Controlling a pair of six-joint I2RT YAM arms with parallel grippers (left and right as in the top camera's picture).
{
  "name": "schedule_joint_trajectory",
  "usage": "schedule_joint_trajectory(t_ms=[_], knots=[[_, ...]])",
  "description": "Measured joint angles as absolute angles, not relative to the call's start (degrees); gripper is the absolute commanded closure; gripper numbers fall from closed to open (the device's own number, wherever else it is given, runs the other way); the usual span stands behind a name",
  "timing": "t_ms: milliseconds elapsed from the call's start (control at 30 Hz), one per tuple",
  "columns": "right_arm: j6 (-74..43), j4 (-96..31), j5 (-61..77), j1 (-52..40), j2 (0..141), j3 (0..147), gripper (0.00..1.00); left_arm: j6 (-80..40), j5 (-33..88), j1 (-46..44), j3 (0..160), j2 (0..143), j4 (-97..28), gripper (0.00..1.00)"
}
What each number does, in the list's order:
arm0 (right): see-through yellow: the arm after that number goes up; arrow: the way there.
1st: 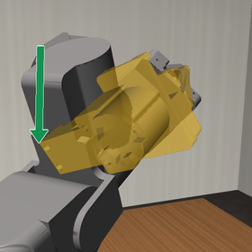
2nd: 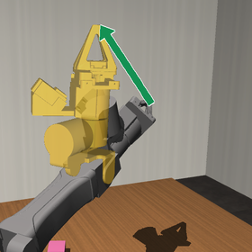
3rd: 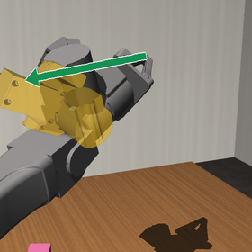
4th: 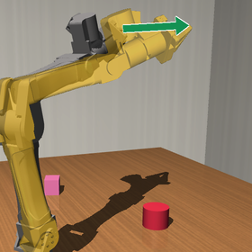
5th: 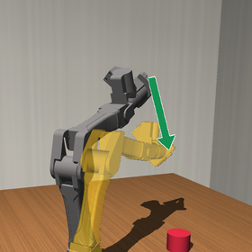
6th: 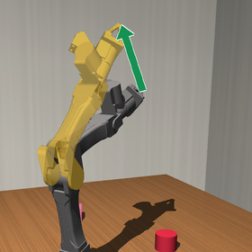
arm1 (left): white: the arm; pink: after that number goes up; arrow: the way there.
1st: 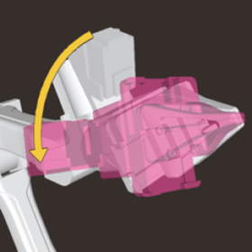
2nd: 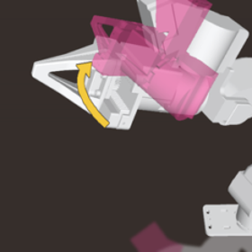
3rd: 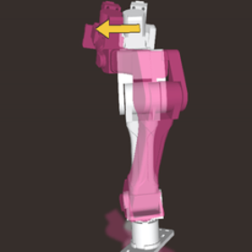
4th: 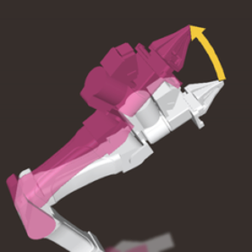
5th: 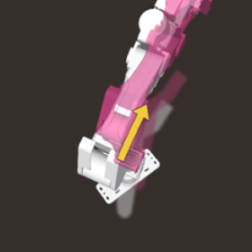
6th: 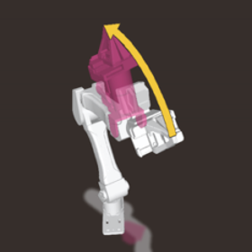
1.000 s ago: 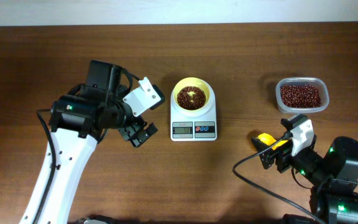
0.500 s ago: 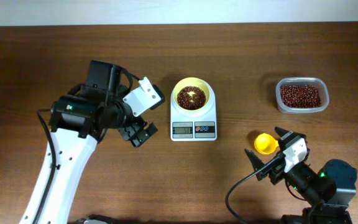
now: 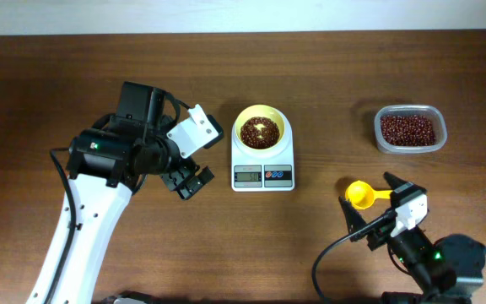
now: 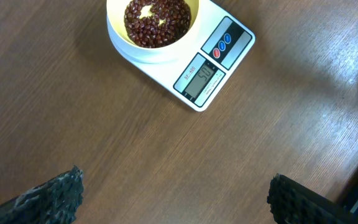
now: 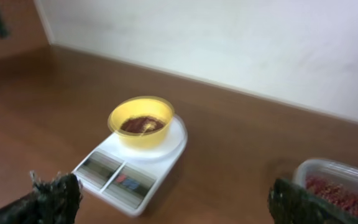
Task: Scoop item into bowl and weigh 50g on scale
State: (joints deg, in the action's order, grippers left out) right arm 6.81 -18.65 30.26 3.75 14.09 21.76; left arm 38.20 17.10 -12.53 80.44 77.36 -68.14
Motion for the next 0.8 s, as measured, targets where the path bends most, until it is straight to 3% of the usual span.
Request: schedule_joint_trajectory(t_ms=[267,400,567,800], knots=[[4.3,8.1,27.0,3.6,3.2,2.7,0.01,38.2,17.1,-12.5,80.4,77.4,-68.2,0.01],[4.3,9.1,25.5,2.6,0.9,0.7,0.01,38.2,17.1,-12.5,80.4,77.4,-68.1,0.01],[4.2,7.9,16.3,-5.1,0.9,0.7,0.01,38.2,17.1,-12.5,80.4,77.4,-68.1,0.01],[4.3,0.3,12.7,-4.0,0.8,0.7,0.01,38.2,17.1,-12.5,80.4,77.4,-68.1,0.01]])
